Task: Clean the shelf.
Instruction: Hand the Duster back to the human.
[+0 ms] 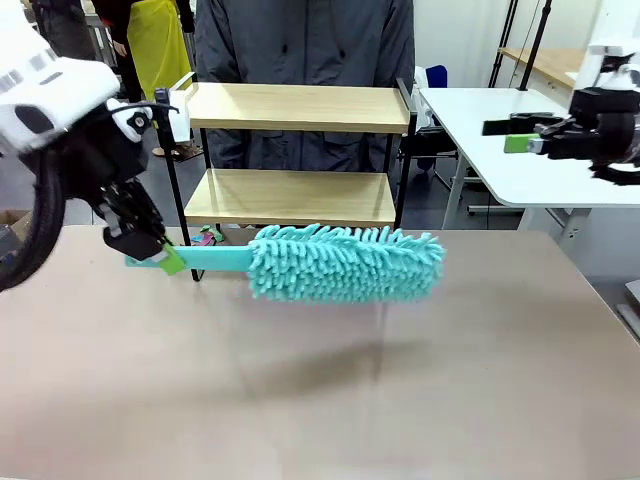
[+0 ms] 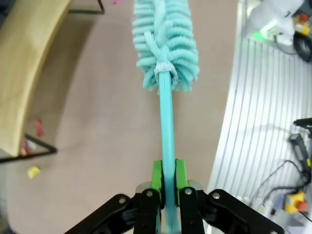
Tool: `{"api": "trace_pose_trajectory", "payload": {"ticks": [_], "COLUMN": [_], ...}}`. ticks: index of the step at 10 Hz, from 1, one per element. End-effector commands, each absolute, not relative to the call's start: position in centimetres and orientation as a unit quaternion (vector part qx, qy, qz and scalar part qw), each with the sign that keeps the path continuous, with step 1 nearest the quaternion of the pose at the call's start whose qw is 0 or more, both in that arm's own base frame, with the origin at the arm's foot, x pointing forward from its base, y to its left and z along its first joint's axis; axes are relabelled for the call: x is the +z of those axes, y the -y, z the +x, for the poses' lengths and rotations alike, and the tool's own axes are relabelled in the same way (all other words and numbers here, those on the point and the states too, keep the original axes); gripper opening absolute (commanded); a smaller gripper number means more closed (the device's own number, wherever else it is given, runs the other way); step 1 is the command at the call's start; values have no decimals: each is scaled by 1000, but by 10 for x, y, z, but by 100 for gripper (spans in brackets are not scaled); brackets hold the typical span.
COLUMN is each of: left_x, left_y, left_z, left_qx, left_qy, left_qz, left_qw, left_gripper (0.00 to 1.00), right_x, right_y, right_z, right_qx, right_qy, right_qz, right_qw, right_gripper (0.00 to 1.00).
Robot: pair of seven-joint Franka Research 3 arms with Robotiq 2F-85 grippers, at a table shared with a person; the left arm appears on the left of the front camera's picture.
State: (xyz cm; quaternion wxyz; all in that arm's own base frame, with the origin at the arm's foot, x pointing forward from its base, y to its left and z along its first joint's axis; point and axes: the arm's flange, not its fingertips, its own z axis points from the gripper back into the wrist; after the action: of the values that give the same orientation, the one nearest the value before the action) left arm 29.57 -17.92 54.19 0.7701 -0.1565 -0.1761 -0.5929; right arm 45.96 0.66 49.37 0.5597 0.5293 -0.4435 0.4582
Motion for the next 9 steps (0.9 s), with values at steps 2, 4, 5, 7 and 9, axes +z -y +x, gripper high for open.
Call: {"api": "trace_pose_trajectory", "payload": {"ticks": [2,4,5,7,9], "left_x": [512,513,514,514,514], "left_y": [169,167,171,171,171], "left_z": [302,305,303,303,303], "left_qx": [-623,-637,-619,-619,-619], "left_qy": [253,253,242,242,242], "left_qz": [-197,-197,-178,-178,-178], "left_qw": [713,701,726,726,726], "left_gripper": [13,13,13,13,13], "right_x": [487,485,485,464,430], "right_y": [-34,-34,-34,-42,-46], "right_z": [450,450,450,430,400], "right_qx": [435,448,448,467,455], "right_qy": [394,410,410,371,402], "right_qz": [580,566,566,572,518], "right_qw": [565,557,557,563,602], "right_gripper": [100,100,100,100,100]}}
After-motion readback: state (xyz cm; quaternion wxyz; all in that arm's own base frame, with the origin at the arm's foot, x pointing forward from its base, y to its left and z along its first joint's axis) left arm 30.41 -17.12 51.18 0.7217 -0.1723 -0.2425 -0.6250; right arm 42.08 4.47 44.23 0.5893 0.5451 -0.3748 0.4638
